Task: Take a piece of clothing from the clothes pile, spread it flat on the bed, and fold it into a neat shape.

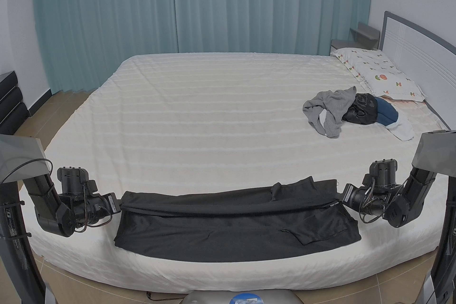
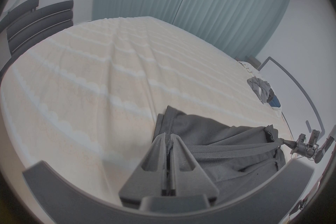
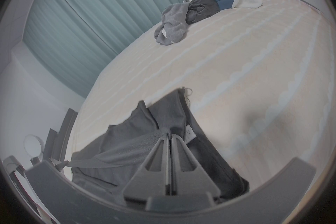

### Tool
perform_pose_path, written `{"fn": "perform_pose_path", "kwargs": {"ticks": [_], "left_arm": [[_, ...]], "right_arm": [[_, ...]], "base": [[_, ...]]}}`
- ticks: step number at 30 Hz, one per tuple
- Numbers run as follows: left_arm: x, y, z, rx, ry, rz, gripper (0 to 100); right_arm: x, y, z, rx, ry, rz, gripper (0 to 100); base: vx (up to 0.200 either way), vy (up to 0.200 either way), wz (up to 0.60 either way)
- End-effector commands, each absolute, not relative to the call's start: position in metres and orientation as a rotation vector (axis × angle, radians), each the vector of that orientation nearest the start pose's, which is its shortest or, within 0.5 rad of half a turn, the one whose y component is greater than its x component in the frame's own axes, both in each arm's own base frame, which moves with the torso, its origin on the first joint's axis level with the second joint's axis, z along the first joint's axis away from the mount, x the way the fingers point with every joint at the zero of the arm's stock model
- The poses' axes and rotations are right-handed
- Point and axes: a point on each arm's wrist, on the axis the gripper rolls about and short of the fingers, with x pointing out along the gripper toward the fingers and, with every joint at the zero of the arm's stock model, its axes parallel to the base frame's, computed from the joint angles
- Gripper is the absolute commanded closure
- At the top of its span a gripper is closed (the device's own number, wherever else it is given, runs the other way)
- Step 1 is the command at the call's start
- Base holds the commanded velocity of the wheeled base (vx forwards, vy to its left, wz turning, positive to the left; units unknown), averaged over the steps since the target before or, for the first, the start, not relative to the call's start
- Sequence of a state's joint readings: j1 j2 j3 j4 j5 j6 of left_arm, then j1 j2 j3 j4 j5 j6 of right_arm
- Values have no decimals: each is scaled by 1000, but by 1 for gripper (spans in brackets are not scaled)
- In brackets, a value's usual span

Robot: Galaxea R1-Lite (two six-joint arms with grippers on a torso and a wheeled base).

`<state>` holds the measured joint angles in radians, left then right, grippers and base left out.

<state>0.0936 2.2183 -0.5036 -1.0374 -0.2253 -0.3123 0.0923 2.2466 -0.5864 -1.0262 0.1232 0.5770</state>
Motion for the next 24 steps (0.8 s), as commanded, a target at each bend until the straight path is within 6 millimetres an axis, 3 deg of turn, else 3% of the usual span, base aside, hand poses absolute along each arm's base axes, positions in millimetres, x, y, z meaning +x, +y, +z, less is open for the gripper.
{"fn": "perform_pose_path", "kwargs": {"ticks": [1, 13, 14, 16, 17, 24], "left_arm": [[302, 21, -16, -409, 728, -22, 100], [297, 15, -17, -405, 749, -36, 100], [296, 15, -16, -405, 750, -35, 0], [295, 14, -16, -405, 750, -38, 0], [294, 14, -15, -411, 751, -35, 0], [299, 19, 3, -436, 678, -23, 0]], "right_arm": [[318, 36, -17, 538, 721, 21, 100], [313, 34, -23, 469, 747, 27, 100], [314, 34, -24, 471, 744, 27, 100], [314, 34, -23, 471, 740, 29, 100], [316, 34, -16, 487, 718, 36, 0], [327, 28, 18, 556, 594, 39, 0]], "base": [[0, 0, 0], [0, 0, 0], [0, 0, 0], [0, 0, 0], [0, 0, 0], [0, 0, 0]]}}
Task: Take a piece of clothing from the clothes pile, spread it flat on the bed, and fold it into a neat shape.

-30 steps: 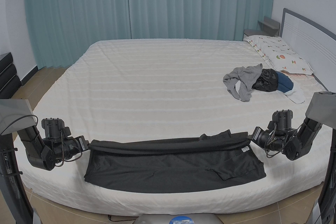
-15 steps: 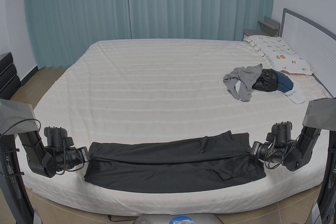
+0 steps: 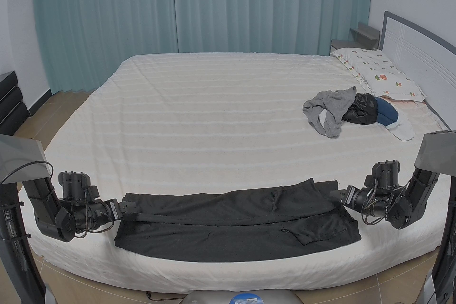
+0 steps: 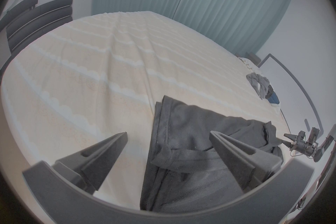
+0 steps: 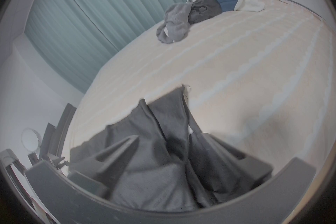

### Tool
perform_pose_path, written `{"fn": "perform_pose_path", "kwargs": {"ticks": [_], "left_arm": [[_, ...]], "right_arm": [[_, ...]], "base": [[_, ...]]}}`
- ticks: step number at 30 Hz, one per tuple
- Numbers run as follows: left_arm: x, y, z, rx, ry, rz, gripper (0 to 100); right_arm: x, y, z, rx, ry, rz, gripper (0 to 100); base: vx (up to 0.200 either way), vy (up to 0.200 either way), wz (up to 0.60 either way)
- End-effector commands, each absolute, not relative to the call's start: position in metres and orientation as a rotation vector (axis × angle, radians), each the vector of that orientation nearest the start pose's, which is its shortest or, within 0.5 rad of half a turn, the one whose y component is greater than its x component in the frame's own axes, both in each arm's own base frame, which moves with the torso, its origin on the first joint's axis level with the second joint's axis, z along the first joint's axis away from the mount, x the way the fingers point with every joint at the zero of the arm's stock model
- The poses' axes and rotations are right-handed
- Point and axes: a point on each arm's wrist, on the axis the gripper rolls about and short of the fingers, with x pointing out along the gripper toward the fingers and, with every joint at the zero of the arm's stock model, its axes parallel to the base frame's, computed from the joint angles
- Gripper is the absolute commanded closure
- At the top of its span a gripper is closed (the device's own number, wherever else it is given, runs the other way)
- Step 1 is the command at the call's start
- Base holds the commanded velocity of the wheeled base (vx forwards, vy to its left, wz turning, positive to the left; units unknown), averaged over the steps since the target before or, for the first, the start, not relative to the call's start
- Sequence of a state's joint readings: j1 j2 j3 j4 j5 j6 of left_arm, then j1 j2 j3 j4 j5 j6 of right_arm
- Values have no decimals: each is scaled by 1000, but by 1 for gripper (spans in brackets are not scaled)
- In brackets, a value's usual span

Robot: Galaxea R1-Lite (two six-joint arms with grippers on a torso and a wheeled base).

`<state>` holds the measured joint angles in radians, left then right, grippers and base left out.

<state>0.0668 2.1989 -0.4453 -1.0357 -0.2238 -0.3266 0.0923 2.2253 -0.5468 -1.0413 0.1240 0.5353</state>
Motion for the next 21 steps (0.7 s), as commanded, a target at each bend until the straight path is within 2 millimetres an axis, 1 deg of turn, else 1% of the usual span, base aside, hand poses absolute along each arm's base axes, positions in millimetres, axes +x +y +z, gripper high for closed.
{"fn": "perform_pose_path", "kwargs": {"ticks": [1, 4, 6, 7, 8, 10, 11, 12, 14, 18, 21], "left_arm": [[301, 20, 7, -454, 663, -16, 0], [310, 22, 15, -513, 618, -2, 0], [321, 23, 20, -558, 589, 5, 0], [328, 22, 24, -587, 567, 6, 0], [328, 22, 24, -587, 567, 6, 0], [342, 19, 18, -614, 594, 7, 0], [342, 19, 18, -614, 594, 7, 0], [351, 15, 10, -614, 625, 3, 0], [358, 14, 2, -614, 644, 4, 0], [361, 9, -11, -614, 676, 1, 0], [364, 8, -16, -612, 684, 2, 0]], "right_arm": [[329, 26, 21, 566, 582, 34, 0], [334, 22, 28, 598, 554, 32, 0], [338, 21, 31, 644, 539, 32, 0], [342, 22, 34, 695, 529, 33, 0], [342, 22, 34, 695, 529, 33, 0], [348, 26, 32, 784, 538, 42, 0], [348, 26, 32, 784, 538, 42, 0], [350, 28, 24, 816, 568, 47, 0], [352, 26, 17, 829, 588, 52, 0], [363, 17, 9, 855, 585, 36, 0], [365, 17, 6, 874, 595, 39, 0]], "base": [[0, 0, 0], [0, 0, 0], [0, 0, 0], [0, 0, 0], [0, 0, 0], [0, 0, 0], [0, 0, 0], [0, 0, 0], [0, 0, 0], [0, 0, 0], [0, 0, 0]]}}
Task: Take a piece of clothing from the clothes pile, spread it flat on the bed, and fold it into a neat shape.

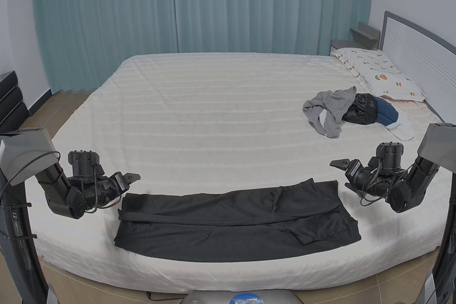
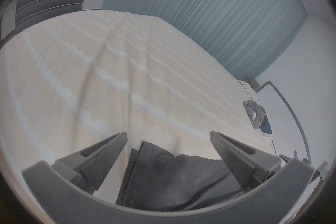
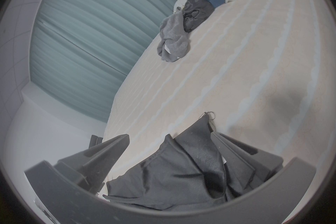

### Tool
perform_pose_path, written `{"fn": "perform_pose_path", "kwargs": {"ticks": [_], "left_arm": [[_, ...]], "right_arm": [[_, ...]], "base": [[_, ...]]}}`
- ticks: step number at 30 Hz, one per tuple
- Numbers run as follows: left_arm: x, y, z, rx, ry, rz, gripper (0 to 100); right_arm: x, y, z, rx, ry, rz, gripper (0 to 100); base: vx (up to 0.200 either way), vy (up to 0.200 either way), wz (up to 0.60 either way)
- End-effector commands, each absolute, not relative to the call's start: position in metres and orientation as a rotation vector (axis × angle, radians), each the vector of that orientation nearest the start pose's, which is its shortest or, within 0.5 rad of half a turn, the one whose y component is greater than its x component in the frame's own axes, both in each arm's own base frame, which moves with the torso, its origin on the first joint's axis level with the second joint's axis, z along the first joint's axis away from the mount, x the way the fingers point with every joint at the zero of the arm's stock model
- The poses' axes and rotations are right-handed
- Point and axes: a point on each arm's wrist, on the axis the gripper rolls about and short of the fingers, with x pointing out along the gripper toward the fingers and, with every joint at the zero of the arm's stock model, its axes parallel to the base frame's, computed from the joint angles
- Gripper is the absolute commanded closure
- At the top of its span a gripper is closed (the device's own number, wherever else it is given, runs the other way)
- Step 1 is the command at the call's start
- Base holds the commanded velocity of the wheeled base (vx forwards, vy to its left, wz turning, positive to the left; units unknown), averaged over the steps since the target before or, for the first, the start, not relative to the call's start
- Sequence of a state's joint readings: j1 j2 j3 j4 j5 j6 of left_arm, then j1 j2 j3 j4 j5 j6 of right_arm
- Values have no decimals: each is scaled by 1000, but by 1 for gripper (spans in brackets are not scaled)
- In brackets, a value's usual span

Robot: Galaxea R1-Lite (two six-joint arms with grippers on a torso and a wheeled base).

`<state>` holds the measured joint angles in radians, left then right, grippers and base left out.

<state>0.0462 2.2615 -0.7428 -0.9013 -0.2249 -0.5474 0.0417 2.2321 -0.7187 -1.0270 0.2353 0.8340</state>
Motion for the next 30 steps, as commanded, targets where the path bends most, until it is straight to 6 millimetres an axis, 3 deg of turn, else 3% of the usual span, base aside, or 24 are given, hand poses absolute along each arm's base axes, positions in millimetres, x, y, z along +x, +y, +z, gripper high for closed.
{"fn": "perform_pose_path", "kwargs": {"ticks": [1, 7, 8, 12, 18, 30], "left_arm": [[364, 8, -16, -612, 684, 2, 0], [372, 8, -26, -611, 691, 1, 0], [371, 6, -27, -609, 694, -2, 100], [370, 5, -31, -604, 700, 5, 100], [369, 20, -30, -620, 685, 48, 100], [375, 22, -26, -694, 629, 107, 100]], "right_arm": [[365, 17, 6, 874, 595, 39, 0], [365, 14, 3, 941, 618, 34, 0], [364, 15, 1, 941, 625, 33, 0], [361, 17, -1, 941, 634, 29, 0], [362, 15, -3, 941, 632, 18, 0], [376, 11, -12, 940, 617, 7, 0]], "base": [[0, 0, 0], [0, 0, 0], [0, 0, 0], [0, 0, 0], [0, 0, 0], [0, 0, 0]]}}
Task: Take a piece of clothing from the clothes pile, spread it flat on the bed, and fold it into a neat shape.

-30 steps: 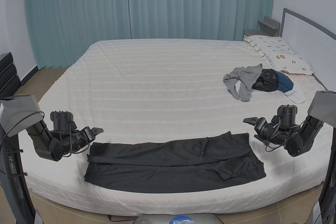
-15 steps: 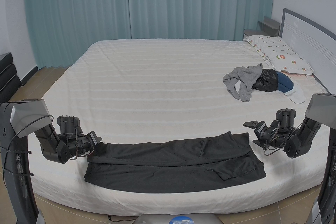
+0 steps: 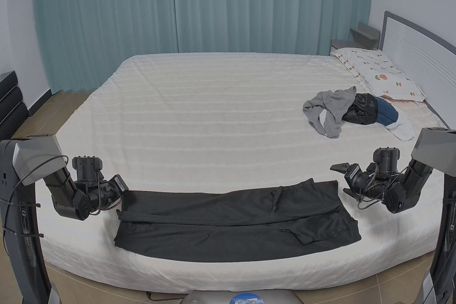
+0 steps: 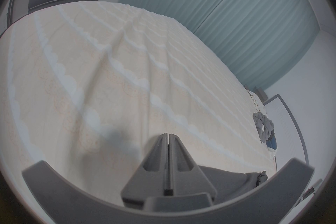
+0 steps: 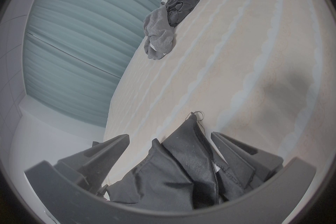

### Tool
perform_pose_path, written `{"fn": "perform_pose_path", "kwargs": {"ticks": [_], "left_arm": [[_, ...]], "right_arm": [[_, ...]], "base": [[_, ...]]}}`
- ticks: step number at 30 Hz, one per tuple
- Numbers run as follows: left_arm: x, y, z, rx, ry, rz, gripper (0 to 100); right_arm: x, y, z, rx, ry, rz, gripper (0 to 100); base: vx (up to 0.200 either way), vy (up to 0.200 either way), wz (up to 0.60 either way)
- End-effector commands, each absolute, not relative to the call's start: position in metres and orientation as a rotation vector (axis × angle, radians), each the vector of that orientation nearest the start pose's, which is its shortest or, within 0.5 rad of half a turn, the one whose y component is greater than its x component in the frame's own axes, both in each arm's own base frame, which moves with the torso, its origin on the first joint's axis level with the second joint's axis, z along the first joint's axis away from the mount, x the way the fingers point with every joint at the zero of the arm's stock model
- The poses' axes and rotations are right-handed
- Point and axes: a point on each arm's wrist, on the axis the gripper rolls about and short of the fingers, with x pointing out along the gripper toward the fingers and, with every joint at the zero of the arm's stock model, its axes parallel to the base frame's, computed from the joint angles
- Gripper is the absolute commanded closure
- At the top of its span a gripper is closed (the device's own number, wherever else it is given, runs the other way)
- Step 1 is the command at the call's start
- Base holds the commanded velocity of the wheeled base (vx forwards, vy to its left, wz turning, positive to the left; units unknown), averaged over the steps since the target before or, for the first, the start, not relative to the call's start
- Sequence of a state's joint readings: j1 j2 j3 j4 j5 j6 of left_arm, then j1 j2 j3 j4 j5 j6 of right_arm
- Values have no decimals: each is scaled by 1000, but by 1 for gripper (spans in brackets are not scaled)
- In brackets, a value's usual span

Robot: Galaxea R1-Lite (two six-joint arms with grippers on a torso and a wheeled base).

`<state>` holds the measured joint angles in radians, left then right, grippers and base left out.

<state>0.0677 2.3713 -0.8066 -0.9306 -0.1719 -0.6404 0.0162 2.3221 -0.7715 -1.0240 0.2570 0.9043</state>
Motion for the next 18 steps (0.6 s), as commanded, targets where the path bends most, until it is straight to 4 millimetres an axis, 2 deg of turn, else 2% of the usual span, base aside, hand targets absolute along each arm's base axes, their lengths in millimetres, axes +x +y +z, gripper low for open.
{"fn": "perform_pose_path", "kwargs": {"ticks": [1, 15, 16, 18], "left_arm": [[376, 22, -26, -695, 621, 105, 100], [376, 22, -27, -694, 622, 107, 100], [376, 22, -27, -694, 622, 107, 100], [376, 22, -27, -694, 622, 107, 100]], "right_arm": [[378, 12, -13, 940, 616, 7, 0], [390, 13, -29, 930, 620, 9, 0], [391, 13, -29, 930, 619, 10, 100], [391, 13, -29, 930, 621, 11, 100]], "base": [[0, 0, 0], [0, 0, 0], [0, 0, 0], [0, 0, 0]]}}
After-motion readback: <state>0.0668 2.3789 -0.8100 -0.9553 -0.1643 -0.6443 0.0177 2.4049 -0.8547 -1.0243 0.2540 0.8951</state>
